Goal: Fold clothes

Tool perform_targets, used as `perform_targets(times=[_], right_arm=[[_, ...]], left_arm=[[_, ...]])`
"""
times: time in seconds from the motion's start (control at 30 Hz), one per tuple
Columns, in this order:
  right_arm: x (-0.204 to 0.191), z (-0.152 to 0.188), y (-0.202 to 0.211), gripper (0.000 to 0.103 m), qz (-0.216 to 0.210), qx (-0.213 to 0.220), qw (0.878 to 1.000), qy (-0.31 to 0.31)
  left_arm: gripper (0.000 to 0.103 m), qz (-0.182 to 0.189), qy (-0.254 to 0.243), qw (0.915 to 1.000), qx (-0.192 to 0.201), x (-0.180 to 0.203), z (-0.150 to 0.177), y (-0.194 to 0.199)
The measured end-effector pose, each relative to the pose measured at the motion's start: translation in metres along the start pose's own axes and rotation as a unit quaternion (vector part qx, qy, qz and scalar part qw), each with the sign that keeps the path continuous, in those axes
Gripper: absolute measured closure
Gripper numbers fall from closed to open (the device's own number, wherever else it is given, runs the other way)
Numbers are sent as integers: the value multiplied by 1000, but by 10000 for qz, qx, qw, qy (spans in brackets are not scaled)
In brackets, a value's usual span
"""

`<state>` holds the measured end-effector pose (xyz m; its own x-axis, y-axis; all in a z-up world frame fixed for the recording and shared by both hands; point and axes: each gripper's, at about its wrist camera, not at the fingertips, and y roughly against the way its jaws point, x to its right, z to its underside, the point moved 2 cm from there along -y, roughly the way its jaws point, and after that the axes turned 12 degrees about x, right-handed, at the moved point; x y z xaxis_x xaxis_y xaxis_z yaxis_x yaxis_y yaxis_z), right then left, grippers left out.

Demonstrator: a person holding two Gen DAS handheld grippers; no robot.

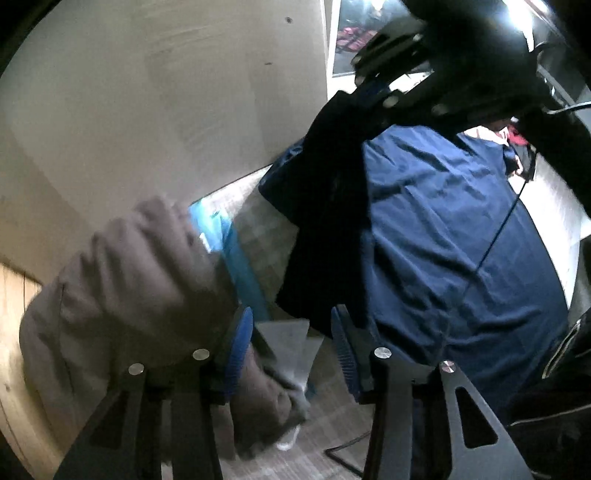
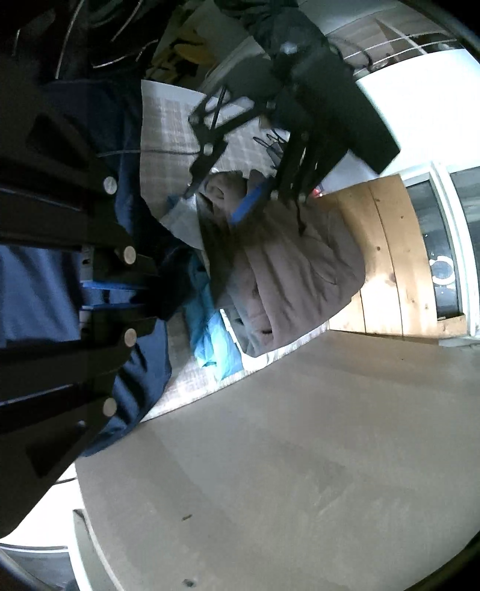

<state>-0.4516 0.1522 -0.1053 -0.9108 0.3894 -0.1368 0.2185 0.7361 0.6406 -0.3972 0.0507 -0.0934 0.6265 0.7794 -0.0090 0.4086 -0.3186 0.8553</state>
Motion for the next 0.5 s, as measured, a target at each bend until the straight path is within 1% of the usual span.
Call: perform_targets(times=[0.1, 0.2, 0.27, 0.3, 0.37, 0.43, 0.47, 0.5], right_arm=[[-1, 5, 6, 98, 22, 14, 10000, 14], [0, 8, 7, 98, 23, 36, 10000, 17], [2, 9, 9, 98, 16, 71, 10000, 3], [3, 9, 10, 98, 8, 87, 10000, -7], [4, 9, 12, 98, -6, 120, 9999, -25], [5, 9, 11, 98, 31, 123, 9999, -17], [6, 9, 11, 98, 49, 125, 9999, -12], [6, 8, 10, 98, 68, 126, 9999, -8]], left_arm=[[59, 85, -87, 9998, -129, 2, -3, -15], [59, 264, -72, 9993, -271, 2, -4, -32], [57, 401, -51, 9984, -390, 1, -5, -43], [54, 460, -40, 9980, -422, 1, -5, -48], [53, 574, -19, 9972, -472, 1, -6, -58], [53, 702, 157, 9966, -400, -1, -9, -60], [55, 767, 253, 9961, -356, -3, -11, -60], [64, 825, 372, 9954, -304, -6, -12, -57]])
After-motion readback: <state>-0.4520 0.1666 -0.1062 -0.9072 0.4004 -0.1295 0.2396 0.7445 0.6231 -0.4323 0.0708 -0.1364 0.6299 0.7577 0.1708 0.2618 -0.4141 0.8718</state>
